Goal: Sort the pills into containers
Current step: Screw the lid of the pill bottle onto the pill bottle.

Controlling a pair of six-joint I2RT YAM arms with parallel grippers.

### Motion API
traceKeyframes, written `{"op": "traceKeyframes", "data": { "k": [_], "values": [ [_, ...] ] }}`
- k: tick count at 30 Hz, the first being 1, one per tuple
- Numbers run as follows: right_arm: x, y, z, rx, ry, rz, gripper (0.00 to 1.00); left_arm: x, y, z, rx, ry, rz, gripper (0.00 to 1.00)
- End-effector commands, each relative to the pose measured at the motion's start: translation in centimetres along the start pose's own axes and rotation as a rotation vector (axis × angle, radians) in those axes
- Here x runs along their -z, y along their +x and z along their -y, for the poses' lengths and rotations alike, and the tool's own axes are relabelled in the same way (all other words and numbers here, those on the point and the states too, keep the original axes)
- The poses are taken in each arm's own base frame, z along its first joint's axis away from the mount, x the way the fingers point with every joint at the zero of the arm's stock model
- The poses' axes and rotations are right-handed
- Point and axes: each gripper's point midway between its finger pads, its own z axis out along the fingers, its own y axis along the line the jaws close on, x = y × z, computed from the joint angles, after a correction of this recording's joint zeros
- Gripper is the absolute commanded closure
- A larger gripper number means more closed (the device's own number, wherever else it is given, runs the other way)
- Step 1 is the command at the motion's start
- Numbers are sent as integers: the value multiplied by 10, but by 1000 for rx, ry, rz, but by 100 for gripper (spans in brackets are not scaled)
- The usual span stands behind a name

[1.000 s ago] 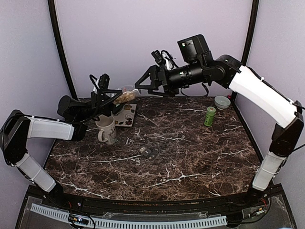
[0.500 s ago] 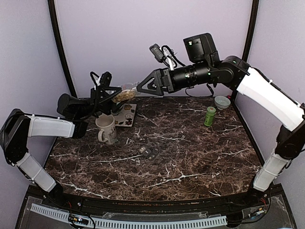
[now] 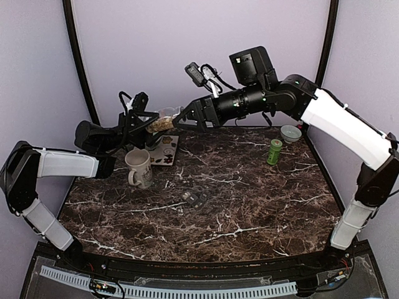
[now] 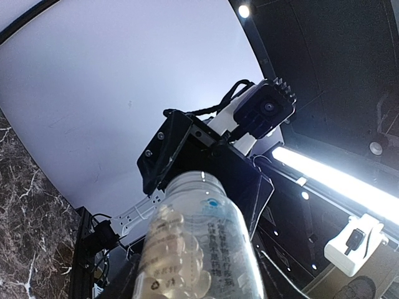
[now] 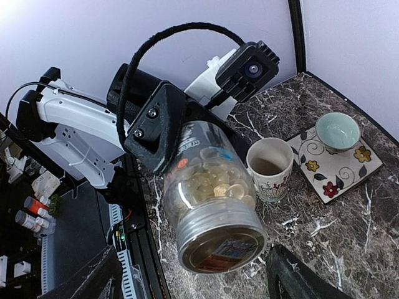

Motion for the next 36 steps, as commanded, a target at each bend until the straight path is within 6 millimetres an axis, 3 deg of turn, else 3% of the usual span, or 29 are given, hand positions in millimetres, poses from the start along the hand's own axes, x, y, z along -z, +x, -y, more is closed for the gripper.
{"op": "traceKeyframes", "data": {
  "k": [1, 14, 20, 30, 36],
  "values": [
    [-1, -11, -4, 40, 3, 24, 20, -3, 0, 23, -79, 52, -31, 100],
    [-9, -11, -2, 40, -5, 12, 32, -3, 3, 23, -71, 59, -55, 100],
    [-10, -11, -3, 37, -12, 9, 54, -3, 4, 23, -69, 65, -59, 100],
    [-13, -10, -7, 11, -50, -11, 71, -4, 5, 23, -71, 69, -80, 100],
    [-18, -11, -4, -111, -110, -29, 77, -5, 6, 28, -99, 82, -93, 100]
  ]
}}
